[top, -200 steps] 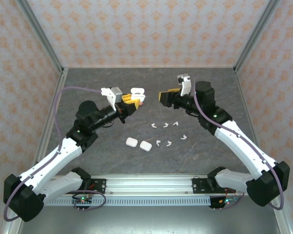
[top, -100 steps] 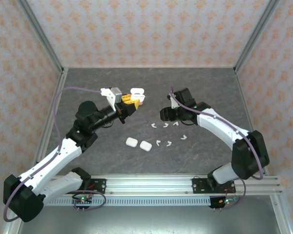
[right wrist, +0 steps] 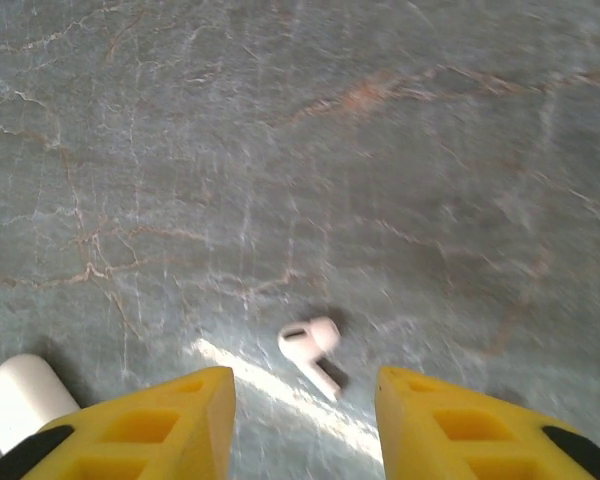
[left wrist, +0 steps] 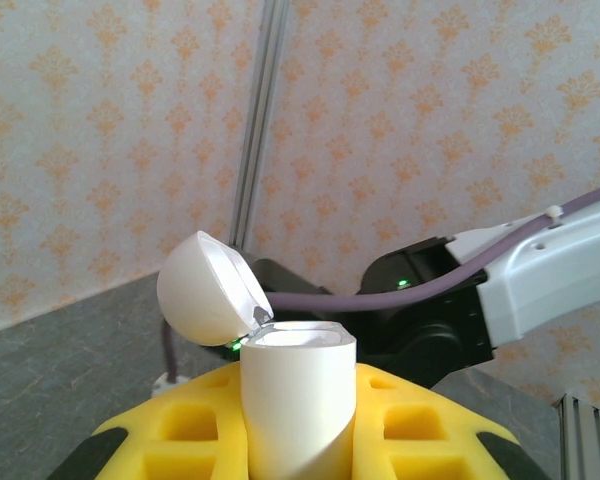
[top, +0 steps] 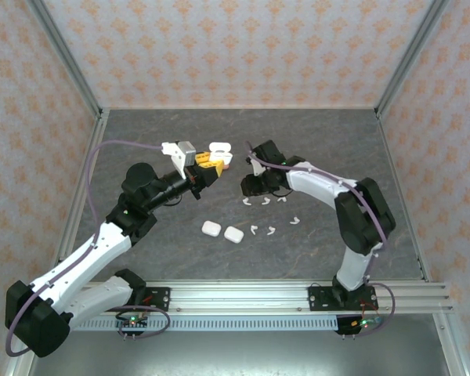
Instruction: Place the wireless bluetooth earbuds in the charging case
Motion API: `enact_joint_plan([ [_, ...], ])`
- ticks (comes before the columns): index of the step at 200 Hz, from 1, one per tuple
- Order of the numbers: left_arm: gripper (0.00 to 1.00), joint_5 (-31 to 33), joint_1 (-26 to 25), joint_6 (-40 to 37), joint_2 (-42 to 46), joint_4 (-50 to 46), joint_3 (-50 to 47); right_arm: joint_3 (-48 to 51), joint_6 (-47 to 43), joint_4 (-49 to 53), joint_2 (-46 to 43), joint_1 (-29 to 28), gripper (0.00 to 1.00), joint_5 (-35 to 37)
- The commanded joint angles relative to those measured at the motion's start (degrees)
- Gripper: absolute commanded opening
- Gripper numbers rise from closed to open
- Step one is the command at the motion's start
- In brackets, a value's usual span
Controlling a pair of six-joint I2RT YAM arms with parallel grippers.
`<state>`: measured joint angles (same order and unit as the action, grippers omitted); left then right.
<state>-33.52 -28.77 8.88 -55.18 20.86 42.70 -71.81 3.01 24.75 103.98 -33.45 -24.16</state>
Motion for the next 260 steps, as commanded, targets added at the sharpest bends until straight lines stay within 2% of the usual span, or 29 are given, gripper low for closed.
enact_joint_plan([
  [1, 0.0, 1.2, -0.3, -0.7, 1.9, 0.7, -0.6, -4.3, -2.9, 2.5, 3.9, -1.4, 0.41, 2.6],
  [51, 0.0, 2.1, -0.2, -1.2, 3.3, -0.4, -1.0, -9.5, -5.7, 4.9, 10.4, -3.6, 0.4, 2.2],
  [99, 0.0, 2.2, -0.2, -1.2, 3.2, -0.6, -1.2, -10.8, -6.7, 6.6, 13.0, -4.0, 0.4, 2.5],
  [260, 0.0, 2.6, -0.2, -1.4, 2.8, -1.7, -0.5, -6.6, -10.6, 12.2, 9.2, -4.0, 0.39, 8.2],
])
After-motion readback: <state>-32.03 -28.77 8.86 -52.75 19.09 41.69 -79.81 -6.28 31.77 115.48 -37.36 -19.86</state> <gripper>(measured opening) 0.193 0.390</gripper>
